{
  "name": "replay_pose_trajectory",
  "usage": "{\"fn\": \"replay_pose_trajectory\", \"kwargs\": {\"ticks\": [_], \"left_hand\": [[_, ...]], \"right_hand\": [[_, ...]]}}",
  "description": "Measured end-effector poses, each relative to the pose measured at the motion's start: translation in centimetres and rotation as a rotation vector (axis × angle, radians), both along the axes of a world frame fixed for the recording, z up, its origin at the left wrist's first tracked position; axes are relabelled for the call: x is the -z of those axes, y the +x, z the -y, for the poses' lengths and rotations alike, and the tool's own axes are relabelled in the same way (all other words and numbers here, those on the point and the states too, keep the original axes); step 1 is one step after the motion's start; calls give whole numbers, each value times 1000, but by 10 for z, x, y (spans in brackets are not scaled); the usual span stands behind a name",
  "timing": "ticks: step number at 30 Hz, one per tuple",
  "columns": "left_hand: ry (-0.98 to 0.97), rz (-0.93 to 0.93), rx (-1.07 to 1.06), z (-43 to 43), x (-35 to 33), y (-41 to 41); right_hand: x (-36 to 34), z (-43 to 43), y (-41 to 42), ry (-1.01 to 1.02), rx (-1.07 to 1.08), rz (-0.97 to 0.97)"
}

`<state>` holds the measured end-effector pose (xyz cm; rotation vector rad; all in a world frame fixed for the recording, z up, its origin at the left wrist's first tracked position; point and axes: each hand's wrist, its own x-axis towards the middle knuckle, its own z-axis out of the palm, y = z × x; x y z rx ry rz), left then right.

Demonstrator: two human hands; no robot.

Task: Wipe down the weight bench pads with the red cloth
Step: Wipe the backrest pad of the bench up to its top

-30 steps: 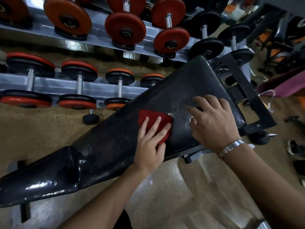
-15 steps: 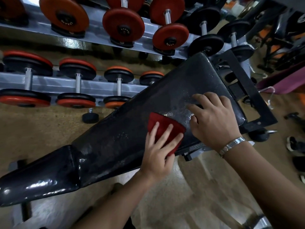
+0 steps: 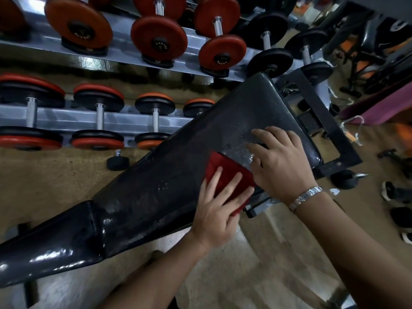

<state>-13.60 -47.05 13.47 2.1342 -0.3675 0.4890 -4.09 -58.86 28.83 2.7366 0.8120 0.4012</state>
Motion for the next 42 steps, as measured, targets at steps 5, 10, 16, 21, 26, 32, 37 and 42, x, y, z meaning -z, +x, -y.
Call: {"fn": "replay_pose_trajectory", "kwargs": {"ticks": [5,10,16,21,26,32,37,42], "left_hand": [[207,82,99,-45,47,-16],[-9,-30,-55,-19,-3,15],[109,53,94,-11,10,-7],[41,-78,-69,-22,13,-11],[-36,-185,-91,19,-40,6],[49,-114,-48,-14,-6,-3],[-87,-204,-185,2,-42,34],[4,-58,16,-1,-24,7]], "right_hand": [[-8,22,-2,102,-38,45],[-12,28,-4,28,23,78],[-15,29,-3,-26,19,75],[-11,28,-2,12,32,71],[-12,23,-2,16,63,53],[-11,28,-4,49,30,71],[-12,24,-4,65,42,68],[-13,27,-5,72,28,63]]}}
